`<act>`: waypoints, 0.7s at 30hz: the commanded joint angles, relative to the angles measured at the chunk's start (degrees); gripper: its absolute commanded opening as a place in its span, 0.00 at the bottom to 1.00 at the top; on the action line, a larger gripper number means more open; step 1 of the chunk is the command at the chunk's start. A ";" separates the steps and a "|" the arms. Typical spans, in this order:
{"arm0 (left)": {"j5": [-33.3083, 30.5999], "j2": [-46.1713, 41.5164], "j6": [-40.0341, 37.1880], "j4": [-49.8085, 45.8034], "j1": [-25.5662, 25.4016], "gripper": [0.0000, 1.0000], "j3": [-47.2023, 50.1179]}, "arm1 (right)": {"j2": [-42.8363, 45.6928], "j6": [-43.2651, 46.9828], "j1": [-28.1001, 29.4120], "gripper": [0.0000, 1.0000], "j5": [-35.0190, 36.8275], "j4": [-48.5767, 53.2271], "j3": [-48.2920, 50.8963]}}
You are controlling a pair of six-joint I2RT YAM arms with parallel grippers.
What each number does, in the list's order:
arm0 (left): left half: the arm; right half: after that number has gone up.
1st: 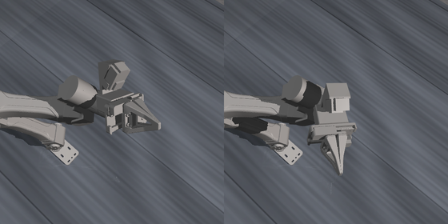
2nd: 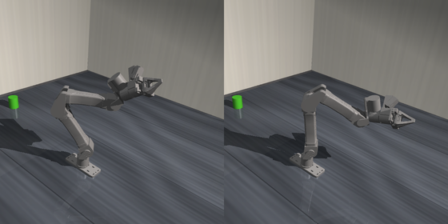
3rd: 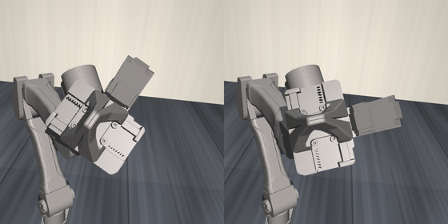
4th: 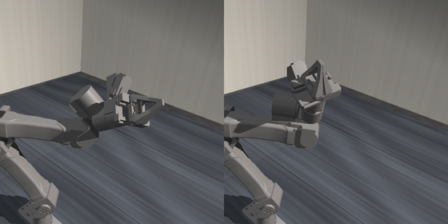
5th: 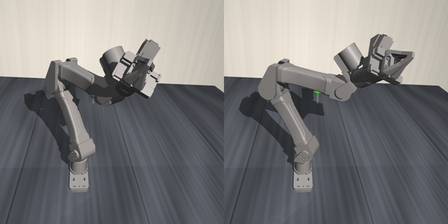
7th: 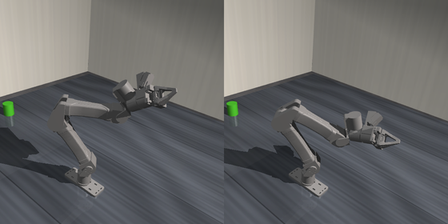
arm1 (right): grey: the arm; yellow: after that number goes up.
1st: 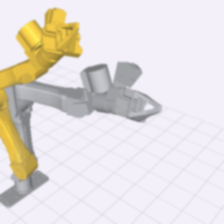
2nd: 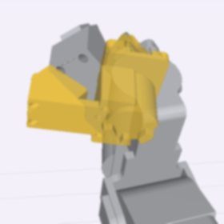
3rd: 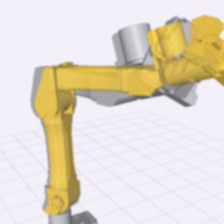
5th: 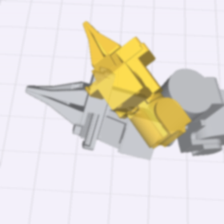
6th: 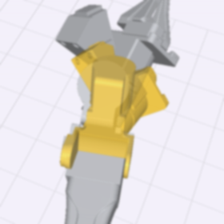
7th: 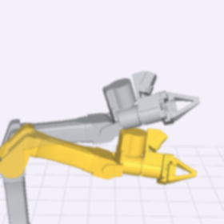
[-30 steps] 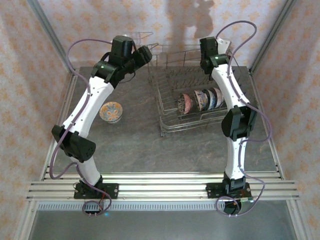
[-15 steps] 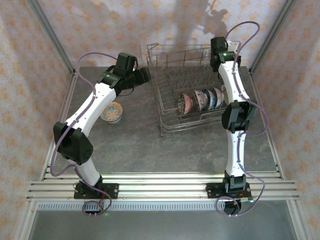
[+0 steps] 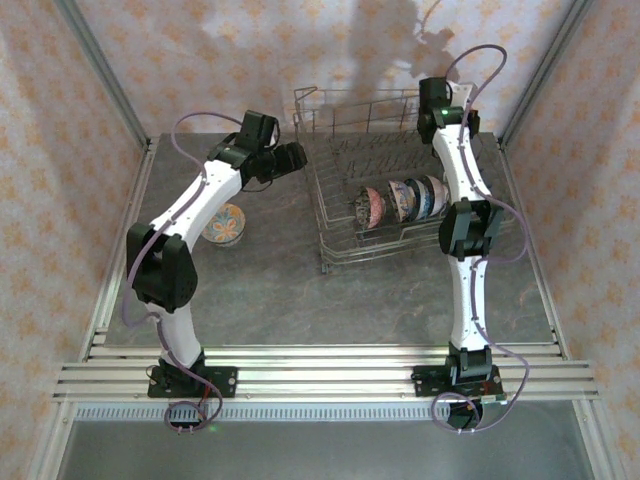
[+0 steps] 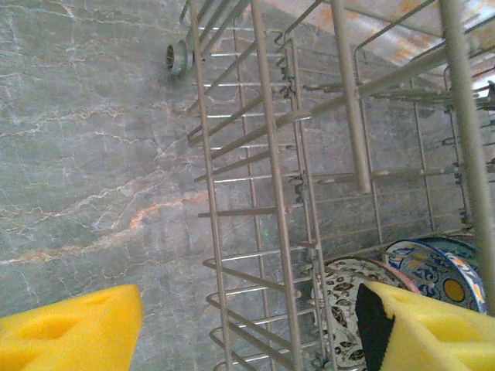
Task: Load the bowls into the dish rack
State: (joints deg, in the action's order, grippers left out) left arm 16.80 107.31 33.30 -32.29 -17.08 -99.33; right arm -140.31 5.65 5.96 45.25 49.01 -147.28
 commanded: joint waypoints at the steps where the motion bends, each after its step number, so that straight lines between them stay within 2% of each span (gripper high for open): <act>1: 1.44 0.68 -1.63 -0.16 0.92 0.74 -2.60 | 0.05 -0.44 1.19 0.00 2.89 -2.12 -2.59; 9: 3.99 1.67 -1.66 -1.35 1.03 0.71 -3.81 | -1.86 -1.06 2.65 0.00 4.61 -2.55 -2.62; 21: 4.15 2.92 -3.14 -2.33 1.02 0.70 -3.80 | -5.87 -0.51 4.08 0.00 6.38 -4.96 -2.59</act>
State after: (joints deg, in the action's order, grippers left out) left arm 20.60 109.67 31.92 -33.19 -16.38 -101.80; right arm -145.60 5.19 9.43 47.18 45.54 -148.07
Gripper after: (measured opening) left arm 0.705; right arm 0.064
